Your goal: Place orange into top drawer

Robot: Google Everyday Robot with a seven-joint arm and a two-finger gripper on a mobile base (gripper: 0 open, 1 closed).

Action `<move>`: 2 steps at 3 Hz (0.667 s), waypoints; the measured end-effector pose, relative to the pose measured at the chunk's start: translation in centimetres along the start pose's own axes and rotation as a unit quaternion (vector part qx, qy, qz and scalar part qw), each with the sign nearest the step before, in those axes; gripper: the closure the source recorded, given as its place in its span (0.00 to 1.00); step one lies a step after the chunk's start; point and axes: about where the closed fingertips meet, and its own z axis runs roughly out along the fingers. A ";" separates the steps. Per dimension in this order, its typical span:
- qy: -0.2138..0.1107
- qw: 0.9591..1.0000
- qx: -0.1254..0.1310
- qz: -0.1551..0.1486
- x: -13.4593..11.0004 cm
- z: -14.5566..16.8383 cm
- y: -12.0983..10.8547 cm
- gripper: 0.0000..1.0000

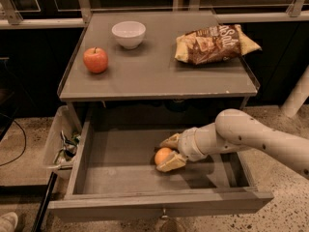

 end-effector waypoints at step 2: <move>-0.006 1.000 -0.003 0.001 0.0 -0.4 0.1 0.00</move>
Offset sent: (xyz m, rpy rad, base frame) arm -0.0036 -0.0087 0.0083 0.0317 0.0051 0.0027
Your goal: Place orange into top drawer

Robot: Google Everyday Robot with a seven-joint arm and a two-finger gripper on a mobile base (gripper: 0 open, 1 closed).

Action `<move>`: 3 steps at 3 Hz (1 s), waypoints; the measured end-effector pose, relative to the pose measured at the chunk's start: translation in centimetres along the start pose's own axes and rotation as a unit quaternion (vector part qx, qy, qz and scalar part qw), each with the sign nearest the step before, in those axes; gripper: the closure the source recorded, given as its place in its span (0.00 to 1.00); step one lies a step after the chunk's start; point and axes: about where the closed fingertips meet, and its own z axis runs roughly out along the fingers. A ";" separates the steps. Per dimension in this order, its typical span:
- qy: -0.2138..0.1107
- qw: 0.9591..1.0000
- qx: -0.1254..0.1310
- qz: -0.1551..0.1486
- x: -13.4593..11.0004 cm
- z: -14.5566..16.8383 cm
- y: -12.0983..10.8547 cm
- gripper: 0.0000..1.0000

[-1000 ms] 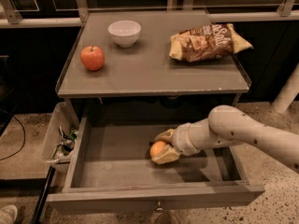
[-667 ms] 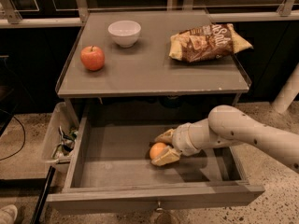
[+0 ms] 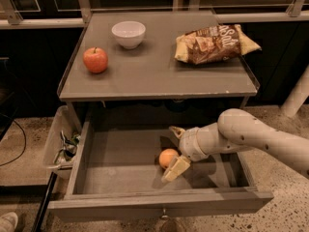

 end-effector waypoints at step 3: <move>0.004 0.998 0.024 -0.058 -0.7 -8.8 0.3 0.00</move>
Offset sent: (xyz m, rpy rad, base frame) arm -0.0256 -0.0654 0.0785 -0.0466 -0.1380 0.0511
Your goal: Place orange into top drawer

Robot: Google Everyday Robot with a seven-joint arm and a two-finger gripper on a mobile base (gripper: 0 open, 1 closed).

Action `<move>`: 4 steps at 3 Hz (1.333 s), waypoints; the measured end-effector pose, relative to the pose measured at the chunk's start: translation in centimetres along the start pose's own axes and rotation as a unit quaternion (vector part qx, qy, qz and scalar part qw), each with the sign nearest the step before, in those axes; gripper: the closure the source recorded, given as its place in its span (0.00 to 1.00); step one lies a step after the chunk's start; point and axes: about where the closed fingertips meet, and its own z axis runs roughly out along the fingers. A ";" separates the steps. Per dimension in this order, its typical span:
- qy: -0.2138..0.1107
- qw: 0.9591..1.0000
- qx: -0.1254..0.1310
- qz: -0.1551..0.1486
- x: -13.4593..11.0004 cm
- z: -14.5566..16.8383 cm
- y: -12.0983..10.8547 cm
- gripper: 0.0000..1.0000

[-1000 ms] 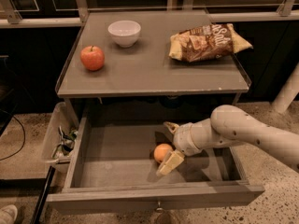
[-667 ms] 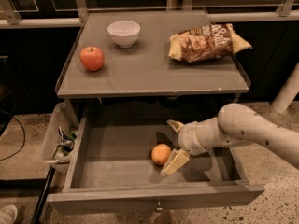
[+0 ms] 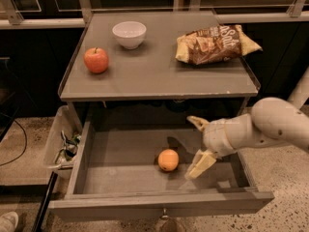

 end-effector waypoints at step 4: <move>0.048 0.987 0.131 -0.075 0.0 -18.1 -9.5 0.00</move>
Offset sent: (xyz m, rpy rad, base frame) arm 0.0368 -0.1807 0.1275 -0.2407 -0.2233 -0.0812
